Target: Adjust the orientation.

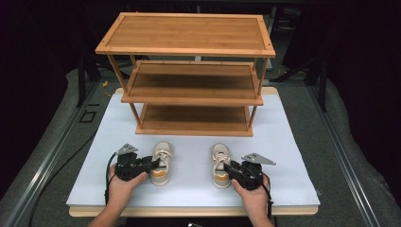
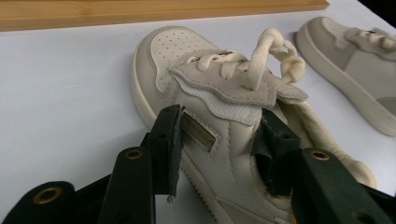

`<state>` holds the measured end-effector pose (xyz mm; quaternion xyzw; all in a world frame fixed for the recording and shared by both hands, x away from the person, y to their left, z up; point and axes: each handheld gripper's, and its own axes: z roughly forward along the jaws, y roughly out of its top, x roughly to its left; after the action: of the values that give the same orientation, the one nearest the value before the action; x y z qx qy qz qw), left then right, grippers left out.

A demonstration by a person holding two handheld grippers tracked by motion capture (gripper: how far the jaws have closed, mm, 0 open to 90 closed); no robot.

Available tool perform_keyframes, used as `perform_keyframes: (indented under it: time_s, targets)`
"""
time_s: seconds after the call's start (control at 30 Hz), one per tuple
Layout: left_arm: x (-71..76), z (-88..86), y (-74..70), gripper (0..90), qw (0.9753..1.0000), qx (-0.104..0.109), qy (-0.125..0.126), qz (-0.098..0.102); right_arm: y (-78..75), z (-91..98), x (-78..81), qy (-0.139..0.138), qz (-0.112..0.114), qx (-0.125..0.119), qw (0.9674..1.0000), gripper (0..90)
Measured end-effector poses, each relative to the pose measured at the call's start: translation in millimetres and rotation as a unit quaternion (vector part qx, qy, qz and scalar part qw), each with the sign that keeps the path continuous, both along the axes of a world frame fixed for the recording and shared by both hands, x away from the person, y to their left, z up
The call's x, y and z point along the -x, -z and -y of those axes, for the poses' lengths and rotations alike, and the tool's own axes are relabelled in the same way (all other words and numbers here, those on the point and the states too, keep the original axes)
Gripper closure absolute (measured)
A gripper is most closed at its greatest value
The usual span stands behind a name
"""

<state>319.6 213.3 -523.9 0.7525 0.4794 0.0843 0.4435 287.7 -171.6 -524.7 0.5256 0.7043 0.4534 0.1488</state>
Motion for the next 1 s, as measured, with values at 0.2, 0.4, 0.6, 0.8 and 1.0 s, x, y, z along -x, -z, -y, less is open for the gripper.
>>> perform_keyframes:
  time_s: [0.2,0.4,0.6,0.8,1.0]
  targets:
    - [-0.5,25.6,-1.6,55.9,0.9997,-0.003,0.025,-0.005,-1.4,-19.3,-0.4,-0.018,-0.003,0.009,0.9998,64.1]
    - [-2.7,44.0,-1.2,55.8,0.9993,0.005,0.036,-0.01,-0.7,-36.3,-3.0,-0.01,-0.004,0.002,0.9999,64.0]
    - [-4.0,51.1,-0.9,55.9,0.9991,0.007,0.041,-0.01,-0.7,-41.6,-4.1,-0.007,-0.008,0.0,0.9999,64.0]
    - [-4.7,56.5,-0.3,55.9,0.9989,0.012,0.044,-0.011,-0.4,-43.3,-5.2,-0.011,-0.007,-0.002,0.9999,64.0]
    - [-4.4,62.8,0.2,55.8,0.9989,0.013,0.043,-0.011,0.1,-49.7,-6.5,-0.01,-0.005,-0.004,0.9999,63.8]
